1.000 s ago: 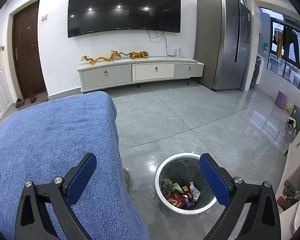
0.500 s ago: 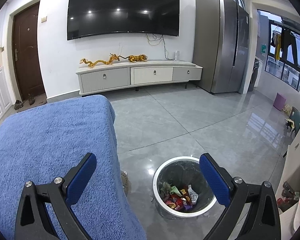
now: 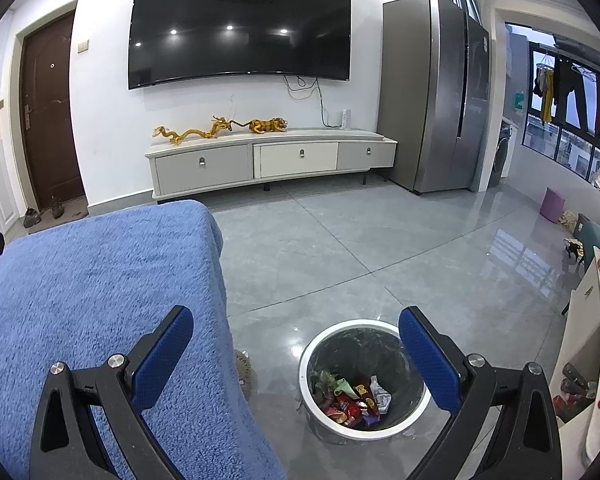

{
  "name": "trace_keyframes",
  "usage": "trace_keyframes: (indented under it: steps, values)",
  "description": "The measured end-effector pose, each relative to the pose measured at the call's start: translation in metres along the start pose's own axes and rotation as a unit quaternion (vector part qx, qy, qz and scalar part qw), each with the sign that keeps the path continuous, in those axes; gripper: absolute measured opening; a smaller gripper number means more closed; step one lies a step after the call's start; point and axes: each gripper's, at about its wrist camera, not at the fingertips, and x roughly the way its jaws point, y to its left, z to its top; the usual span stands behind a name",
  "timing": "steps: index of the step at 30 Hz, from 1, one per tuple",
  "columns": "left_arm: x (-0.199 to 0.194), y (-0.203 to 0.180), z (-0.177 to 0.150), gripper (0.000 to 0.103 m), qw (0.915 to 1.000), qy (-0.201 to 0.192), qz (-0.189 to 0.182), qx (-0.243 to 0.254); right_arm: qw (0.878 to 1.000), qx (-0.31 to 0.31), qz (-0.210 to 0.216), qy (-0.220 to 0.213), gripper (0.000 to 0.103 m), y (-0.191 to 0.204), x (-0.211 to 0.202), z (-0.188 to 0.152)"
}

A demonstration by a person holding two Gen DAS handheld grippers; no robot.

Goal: Collect trash

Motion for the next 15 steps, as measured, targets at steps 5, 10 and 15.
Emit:
trace_keyframes:
  steps: [5, 10, 15]
  values:
    - [-0.0004, -0.0009, -0.0001, 0.103, 1.0000, 0.002, -0.002, 0.000, 1.000, 0.003, -0.003, -0.001, 0.103, -0.0006, -0.0003, -0.0009]
    - [-0.0003, -0.0022, -0.0005, 0.103, 0.9999, 0.003, -0.014, -0.003, 1.000, 0.003, -0.004, 0.001, 0.103, 0.0009, 0.0008, -0.0027]
    - [0.0007, -0.0016, -0.0016, 0.103, 0.9998, 0.006, -0.021, -0.002, 1.000, 0.002, -0.006, 0.001, 0.103, 0.0028, -0.0003, -0.0028]
